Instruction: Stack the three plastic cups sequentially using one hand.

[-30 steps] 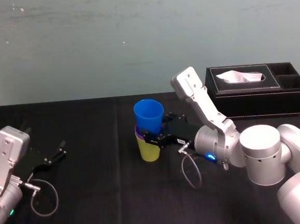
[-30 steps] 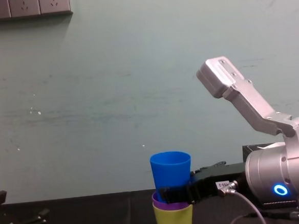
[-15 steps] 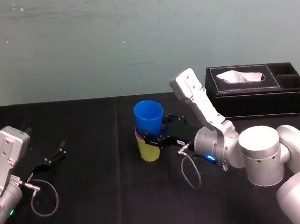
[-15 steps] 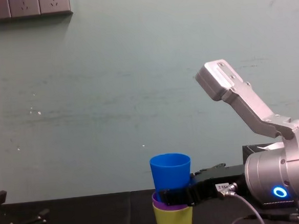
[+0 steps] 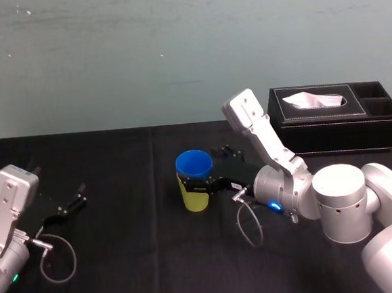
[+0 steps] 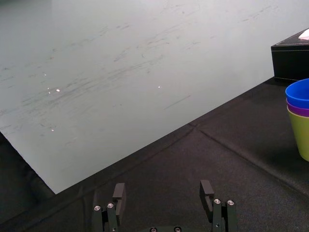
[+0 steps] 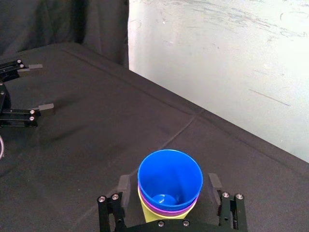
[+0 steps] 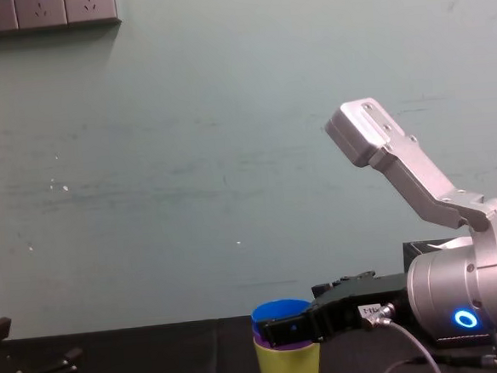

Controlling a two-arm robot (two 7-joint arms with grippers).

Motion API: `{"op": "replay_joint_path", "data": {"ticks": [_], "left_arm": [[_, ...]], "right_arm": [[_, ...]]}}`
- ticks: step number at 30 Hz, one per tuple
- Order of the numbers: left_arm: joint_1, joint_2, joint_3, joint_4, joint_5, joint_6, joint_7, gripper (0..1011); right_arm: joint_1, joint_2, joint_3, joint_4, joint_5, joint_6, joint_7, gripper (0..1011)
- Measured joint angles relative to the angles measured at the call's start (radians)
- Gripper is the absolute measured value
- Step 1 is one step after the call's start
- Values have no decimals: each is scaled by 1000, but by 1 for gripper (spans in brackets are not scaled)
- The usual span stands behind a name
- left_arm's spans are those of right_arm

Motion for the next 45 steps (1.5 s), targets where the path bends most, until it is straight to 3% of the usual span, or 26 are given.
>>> {"op": "replay_joint_path", "data": {"ticks": [10,19,23,29,32,36,45], "left_arm": [[0,0,0,0,0,0,0,1000],[0,0,0,0,0,0,0,1000],[0,0,0,0,0,0,0,1000],[0,0,0,0,0,0,0,1000],[0,0,0,0,0,0,0,1000],[0,0,0,0,0,0,0,1000],[0,0,0,0,0,0,0,1000]], "right_arm": [[-4,-1,4,-4,2,-5,0,1002],[-70,-10,55,-60,17,-112,-56,1002],[-127,-18,96,-93,11,-188,-121,1002],[-205,-39,148,-121,-30,-249,-241,1002],[-254,-71,180,-120,-63,-276,-342,1002],[-285,-102,197,-99,-89,-309,-408,1002],[-303,-155,212,-43,-129,-345,-467,1002]]}}
